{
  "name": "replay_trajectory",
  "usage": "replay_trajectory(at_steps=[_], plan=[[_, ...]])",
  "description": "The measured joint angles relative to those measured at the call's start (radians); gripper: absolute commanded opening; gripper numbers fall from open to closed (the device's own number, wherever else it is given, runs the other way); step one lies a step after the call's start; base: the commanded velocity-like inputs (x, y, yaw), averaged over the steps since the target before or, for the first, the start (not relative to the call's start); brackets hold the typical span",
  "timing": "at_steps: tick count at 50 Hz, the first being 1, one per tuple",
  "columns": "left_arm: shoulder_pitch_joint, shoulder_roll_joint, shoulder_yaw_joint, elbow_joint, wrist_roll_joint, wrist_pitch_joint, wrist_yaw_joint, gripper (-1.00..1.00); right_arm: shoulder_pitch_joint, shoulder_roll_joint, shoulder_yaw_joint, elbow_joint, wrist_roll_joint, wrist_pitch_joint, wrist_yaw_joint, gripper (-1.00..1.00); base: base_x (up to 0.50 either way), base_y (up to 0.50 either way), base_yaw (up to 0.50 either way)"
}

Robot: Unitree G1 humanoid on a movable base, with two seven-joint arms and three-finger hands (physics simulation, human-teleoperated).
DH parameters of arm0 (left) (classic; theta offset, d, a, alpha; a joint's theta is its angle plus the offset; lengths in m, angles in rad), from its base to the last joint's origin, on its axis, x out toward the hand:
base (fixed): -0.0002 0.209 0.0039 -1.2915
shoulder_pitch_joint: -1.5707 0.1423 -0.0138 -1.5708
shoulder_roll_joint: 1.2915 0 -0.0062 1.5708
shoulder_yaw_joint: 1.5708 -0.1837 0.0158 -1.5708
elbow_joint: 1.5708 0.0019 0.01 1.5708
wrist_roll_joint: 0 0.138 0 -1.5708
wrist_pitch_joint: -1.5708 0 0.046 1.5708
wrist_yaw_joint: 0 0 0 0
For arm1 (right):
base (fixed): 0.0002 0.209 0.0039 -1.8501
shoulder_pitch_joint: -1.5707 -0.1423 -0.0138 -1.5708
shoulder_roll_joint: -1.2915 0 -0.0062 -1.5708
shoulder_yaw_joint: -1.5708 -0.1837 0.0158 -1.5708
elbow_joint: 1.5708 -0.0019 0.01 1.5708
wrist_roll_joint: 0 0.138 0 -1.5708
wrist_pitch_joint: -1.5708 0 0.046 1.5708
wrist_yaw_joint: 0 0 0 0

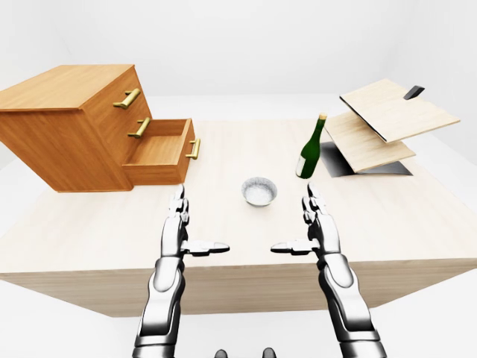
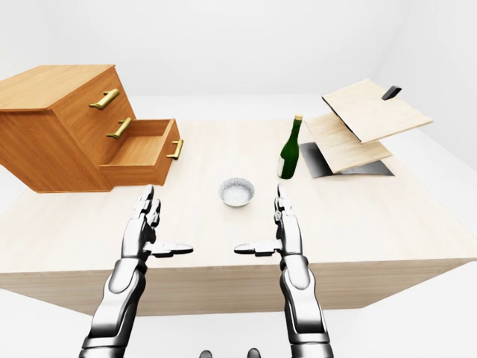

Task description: Put the bowl on top of the cabinet.

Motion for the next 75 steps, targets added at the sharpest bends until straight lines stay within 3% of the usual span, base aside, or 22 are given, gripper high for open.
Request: replay_trajectory(at_steps=[13, 23, 38, 50, 56, 66, 75], plan=[[-0.004, 0.019, 0.038, -0.037, -0.015, 0.013, -0.029, 1.0, 0.015, -0.009, -0.013, -0.038, -0.009, 0.016, 0.033, 1.0, 0.0, 0.0, 0.0], [-0.03, 0.041, 0.087, -0.086, -0.06, 0.095, -0.025, 1.0, 0.013, -0.01, -0.02, -0.037, -0.009, 0.021, 0.031, 1.0, 0.0, 0.0, 0.0], [-0.035, 0.052, 0.107, -0.123, -0.084, 0.095, -0.025, 1.0, 0.008, -0.01, -0.022, -0.025, -0.007, 0.016, 0.027, 1.0, 0.0, 0.0, 0.0], [0.009, 0.056, 0.128, -0.283, -0.123, 0.095, -0.044, 1.0, 0.062, -0.001, 0.008, -0.171, -0.035, 0.081, 0.02, 1.0, 0.0, 0.0, 0.0], [0.038, 0.056, 0.147, -0.393, -0.15, 0.095, -0.058, 1.0, 0.093, 0.002, 0.026, -0.25, -0.052, 0.081, 0.017, 1.0, 0.0, 0.0, 0.0], [0.045, 0.059, 0.2, -0.516, -0.202, 0.095, -0.067, 1.0, 0.14, 0.005, 0.067, -0.373, -0.083, 0.081, 0.008, 1.0, 0.0, 0.0, 0.0], [-0.016, 0.091, 0.287, -0.552, -0.285, 0.095, -0.042, 1.0, 0.16, 0.005, 0.084, -0.423, -0.095, 0.081, 0.004, 1.0, 0.0, 0.0, 0.0]])
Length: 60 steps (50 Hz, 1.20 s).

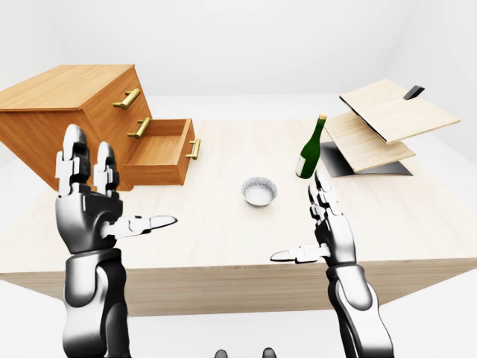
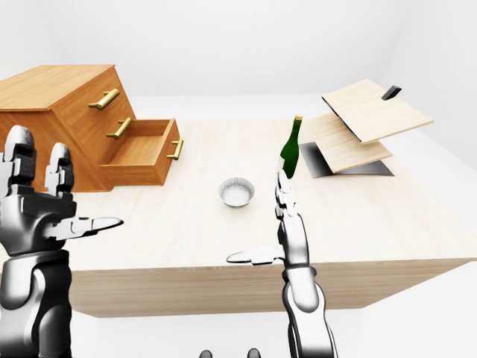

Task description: Put the bowl on top of the cabinet.

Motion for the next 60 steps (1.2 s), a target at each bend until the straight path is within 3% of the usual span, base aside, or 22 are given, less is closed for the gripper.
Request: replay_trajectory(at_steps=[24, 60], plan=[[-0.149, 0.147, 0.194, 0.031, -0.24, 0.0, 0.116, 1.0, 0.009, 0.0, 0.016, -0.024, -0.011, 0.0, -0.004, 1.0, 0.0, 0.0, 0.0], [-0.165, 0.262, 0.351, -0.019, -0.46, 0.0, 0.202, 1.0, 0.02, -0.003, 0.023, -0.046, -0.016, 0.0, -0.002, 1.0, 0.0, 0.0, 0.0]])
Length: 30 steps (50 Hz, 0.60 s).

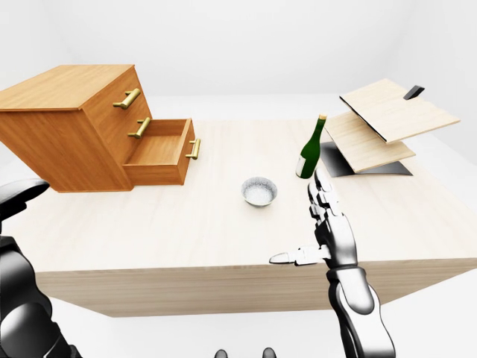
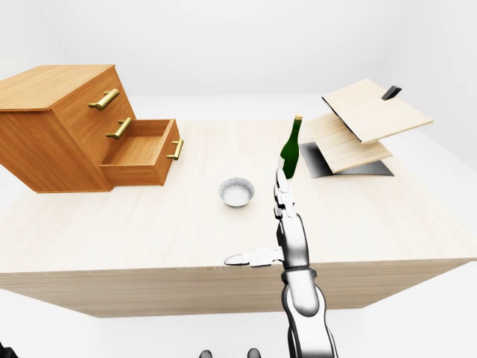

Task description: Put the bowl on top of the cabinet.

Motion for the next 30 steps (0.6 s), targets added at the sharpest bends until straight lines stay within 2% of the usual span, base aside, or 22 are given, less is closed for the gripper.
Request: replay_trajectory(at_steps=[6, 30], plan=[[0.002, 0.006, 0.008, -0.006, -0.013, 0.0, 0.006, 1.0, 0.004, -0.004, 0.004, -0.003, -0.016, 0.0, 0.005, 1.0, 0.0, 0.07, 0.0], [0.004, 0.012, 0.015, -0.011, -0.028, 0.0, 0.013, 1.0, 0.006, -0.006, 0.013, 0.003, -0.058, 0.0, 0.019, 1.0, 0.0, 0.5, 0.0]])
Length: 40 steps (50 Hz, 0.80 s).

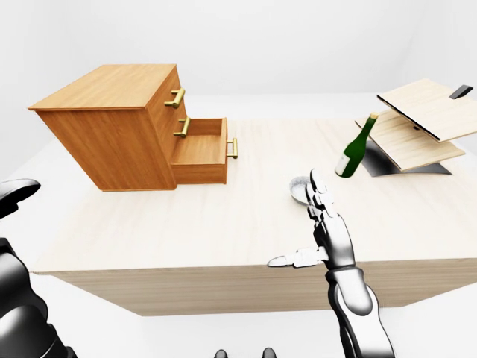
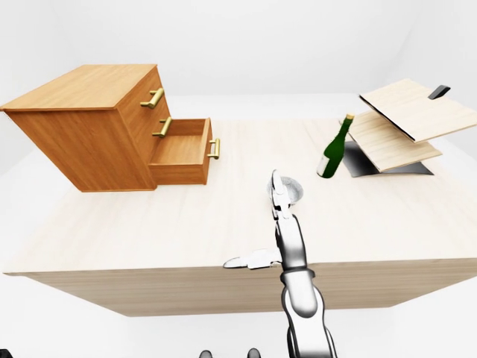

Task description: Put the bowl on top of the cabinet.

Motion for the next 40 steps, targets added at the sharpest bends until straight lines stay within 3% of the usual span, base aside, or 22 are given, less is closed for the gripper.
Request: replay_trajectory(at_steps=[32, 40], plan=[[0.003, -0.004, -0.002, -0.005, 0.002, 0.0, -0.004, 1.0, -0.001, 0.002, -0.003, 0.004, 0.001, 0.0, -0.003, 1.0, 0.0, 0.5, 0.0], [0.004, -0.003, 0.002, -0.006, 0.001, 0.0, -0.004, 1.0, -0.003, 0.005, -0.003, 0.008, 0.005, 0.0, -0.003, 1.0, 0.0, 0.04, 0.0]])
